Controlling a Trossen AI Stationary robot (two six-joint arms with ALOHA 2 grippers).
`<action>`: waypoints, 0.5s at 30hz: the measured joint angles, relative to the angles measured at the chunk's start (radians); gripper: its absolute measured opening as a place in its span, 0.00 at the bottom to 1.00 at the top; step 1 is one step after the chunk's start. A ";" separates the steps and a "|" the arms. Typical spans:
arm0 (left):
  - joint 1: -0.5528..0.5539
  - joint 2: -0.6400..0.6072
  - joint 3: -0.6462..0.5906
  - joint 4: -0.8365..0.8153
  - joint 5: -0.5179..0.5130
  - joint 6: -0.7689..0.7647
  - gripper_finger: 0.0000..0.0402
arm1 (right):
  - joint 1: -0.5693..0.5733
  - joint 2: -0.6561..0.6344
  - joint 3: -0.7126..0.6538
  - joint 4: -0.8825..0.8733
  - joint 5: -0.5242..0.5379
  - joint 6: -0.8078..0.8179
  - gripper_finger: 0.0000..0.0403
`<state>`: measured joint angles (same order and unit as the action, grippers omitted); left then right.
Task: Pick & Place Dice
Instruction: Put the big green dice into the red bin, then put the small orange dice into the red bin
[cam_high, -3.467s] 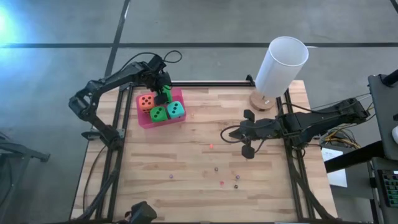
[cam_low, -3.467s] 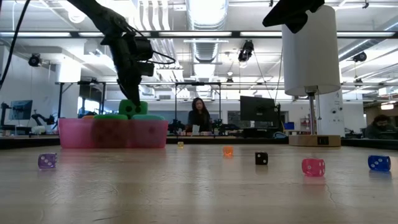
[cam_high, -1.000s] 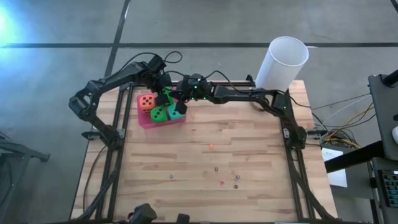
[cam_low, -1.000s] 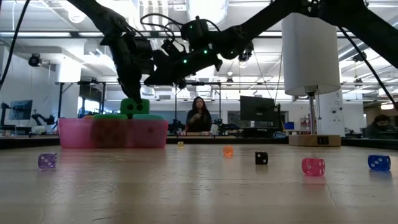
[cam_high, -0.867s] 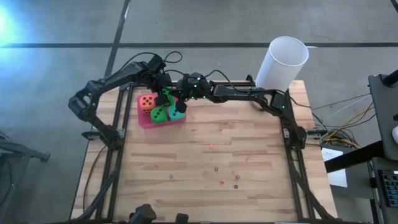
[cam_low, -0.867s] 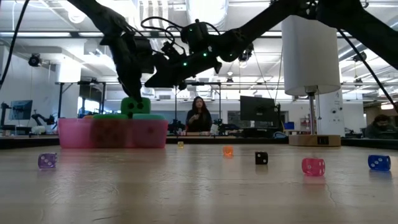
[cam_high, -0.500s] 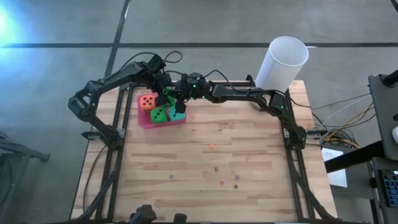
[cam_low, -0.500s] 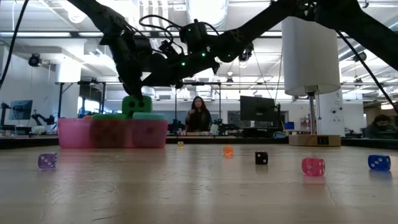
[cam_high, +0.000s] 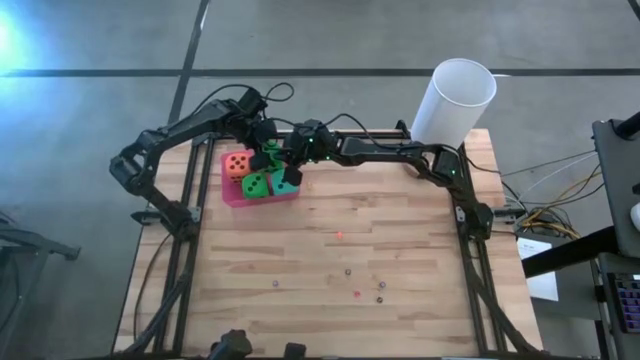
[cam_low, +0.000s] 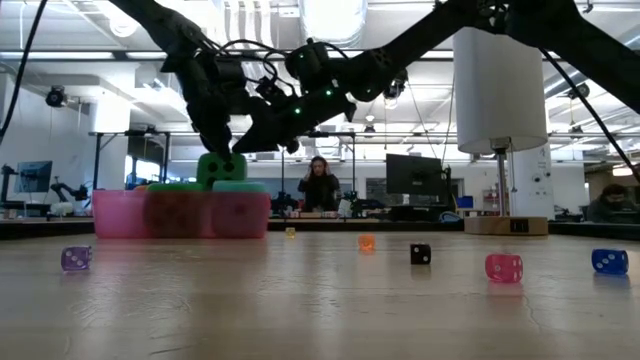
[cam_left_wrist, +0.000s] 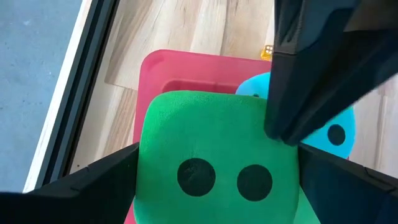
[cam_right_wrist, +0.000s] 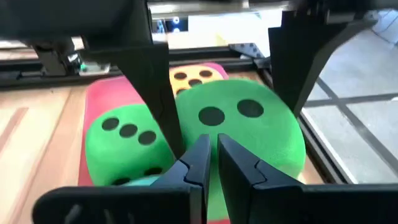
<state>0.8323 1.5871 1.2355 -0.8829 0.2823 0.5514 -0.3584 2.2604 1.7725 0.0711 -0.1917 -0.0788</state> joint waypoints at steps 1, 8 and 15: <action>-0.001 0.000 0.000 0.000 0.000 0.000 0.99 | 0.000 0.000 0.000 -0.011 0.001 0.000 0.07; 0.000 0.000 0.000 0.000 0.003 0.000 0.98 | -0.002 0.002 0.004 -0.026 0.011 -0.008 0.07; 0.000 -0.001 0.000 -0.001 0.002 0.002 0.99 | -0.002 -0.002 0.024 0.011 0.011 -0.011 0.07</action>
<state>0.8322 1.5860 1.2358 -0.8840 0.2848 0.5537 -0.3603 2.2580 1.7966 0.0821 -0.1810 -0.0896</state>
